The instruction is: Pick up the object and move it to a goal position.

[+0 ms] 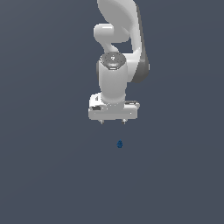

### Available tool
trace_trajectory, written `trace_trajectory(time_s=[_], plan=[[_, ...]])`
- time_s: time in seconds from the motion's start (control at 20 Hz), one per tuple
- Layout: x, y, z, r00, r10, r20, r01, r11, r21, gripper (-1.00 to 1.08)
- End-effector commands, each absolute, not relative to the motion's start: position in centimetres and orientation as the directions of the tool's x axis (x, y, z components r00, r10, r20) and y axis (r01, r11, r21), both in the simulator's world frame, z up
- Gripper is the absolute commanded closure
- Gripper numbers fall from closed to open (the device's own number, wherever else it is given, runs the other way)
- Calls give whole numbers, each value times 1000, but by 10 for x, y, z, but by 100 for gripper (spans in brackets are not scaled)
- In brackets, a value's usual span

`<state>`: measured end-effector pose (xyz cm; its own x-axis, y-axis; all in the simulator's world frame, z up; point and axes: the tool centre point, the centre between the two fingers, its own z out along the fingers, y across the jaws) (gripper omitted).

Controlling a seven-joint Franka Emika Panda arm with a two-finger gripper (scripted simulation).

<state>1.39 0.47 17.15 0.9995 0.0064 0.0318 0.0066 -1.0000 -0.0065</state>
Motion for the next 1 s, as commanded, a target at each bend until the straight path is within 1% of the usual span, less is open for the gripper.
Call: trace_trajectory(time_s=[0.0,0.55,0.95], plan=[[14,5,172,999,6,32,7,-1000,-7,-92],[15,9,174,999,48,19,48,-999,0,-92],[19,11,168,1000,-1,18,-1,-1000,-3,-92]])
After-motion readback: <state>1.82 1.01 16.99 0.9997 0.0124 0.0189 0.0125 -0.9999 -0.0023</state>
